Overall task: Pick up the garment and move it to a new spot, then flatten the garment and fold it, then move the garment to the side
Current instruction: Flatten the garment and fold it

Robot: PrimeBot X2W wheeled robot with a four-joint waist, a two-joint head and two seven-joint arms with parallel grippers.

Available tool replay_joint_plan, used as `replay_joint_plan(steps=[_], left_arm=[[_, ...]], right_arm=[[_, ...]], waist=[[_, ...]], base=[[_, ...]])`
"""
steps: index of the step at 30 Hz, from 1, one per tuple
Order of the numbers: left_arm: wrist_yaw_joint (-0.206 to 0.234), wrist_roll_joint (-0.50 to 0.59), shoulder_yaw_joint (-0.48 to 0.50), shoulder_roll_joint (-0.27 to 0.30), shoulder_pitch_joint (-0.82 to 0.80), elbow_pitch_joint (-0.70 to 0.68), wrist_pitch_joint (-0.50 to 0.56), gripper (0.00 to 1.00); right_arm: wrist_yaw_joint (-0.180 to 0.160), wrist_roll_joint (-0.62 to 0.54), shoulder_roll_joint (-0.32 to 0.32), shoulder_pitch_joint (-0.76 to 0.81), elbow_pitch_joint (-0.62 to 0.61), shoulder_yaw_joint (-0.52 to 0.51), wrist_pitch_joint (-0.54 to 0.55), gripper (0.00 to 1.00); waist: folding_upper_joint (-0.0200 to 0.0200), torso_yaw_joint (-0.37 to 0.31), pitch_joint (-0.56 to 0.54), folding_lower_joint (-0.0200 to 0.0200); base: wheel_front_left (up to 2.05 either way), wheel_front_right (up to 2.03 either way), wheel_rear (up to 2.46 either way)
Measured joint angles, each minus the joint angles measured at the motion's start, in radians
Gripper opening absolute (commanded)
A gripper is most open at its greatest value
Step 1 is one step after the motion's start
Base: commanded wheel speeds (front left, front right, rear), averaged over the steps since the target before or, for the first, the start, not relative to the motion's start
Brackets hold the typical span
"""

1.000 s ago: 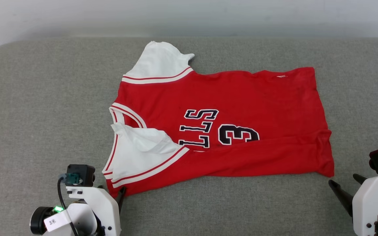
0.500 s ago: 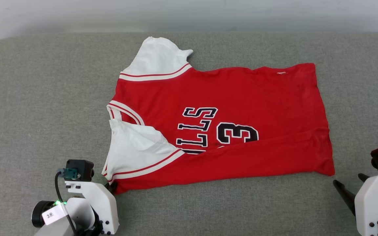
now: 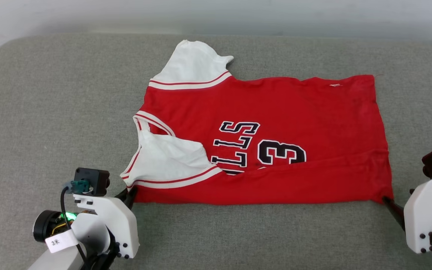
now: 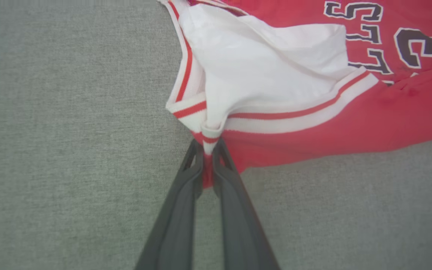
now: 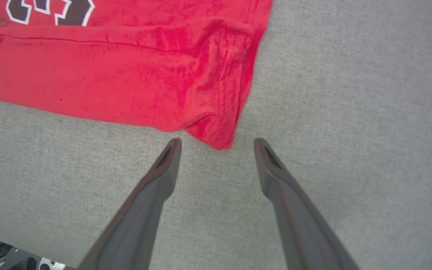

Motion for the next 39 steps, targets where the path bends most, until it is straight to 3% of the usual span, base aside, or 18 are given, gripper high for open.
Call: replay_joint_plan(steps=[18, 19, 20, 21, 39], left_arm=[[0.018, 0.039, -0.036, 0.004, -0.035, -0.087, 0.034, 0.00], [0.020, 0.039, -0.037, 0.004, -0.036, -0.088, 0.035, 0.00], [0.021, 0.039, -0.037, 0.004, -0.036, -0.089, 0.036, 0.00], [0.022, 0.039, -0.039, 0.004, -0.036, -0.089, 0.038, 0.00], [0.034, 0.010, -0.061, 0.032, 0.041, -0.076, 0.077, 0.00]], right_arm=[[0.000, -0.083, 0.027, -0.113, 0.283, 0.036, -0.063, 1.00], [0.000, -0.078, 0.025, -0.114, 0.291, 0.040, -0.063, 0.93], [0.000, -0.077, 0.022, -0.116, 0.296, 0.042, -0.063, 0.33], [0.000, -0.076, 0.020, -0.118, 0.302, 0.045, -0.067, 0.00], [0.001, 0.009, -0.055, -0.070, 0.323, 0.045, -0.067, 0.00]], waist=[[0.0000, 0.057, 0.067, 0.0000], [0.0000, 0.058, 0.069, 0.0000], [0.0000, 0.058, 0.070, 0.0000], [0.0000, 0.058, 0.071, 0.0000], [0.0000, 0.033, -0.033, 0.0000]], base=[[0.00, 0.00, 0.00], [0.00, 0.00, 0.00], [0.00, 0.00, 0.00], [0.00, 0.00, 0.00], [0.00, 0.00, 0.00]])
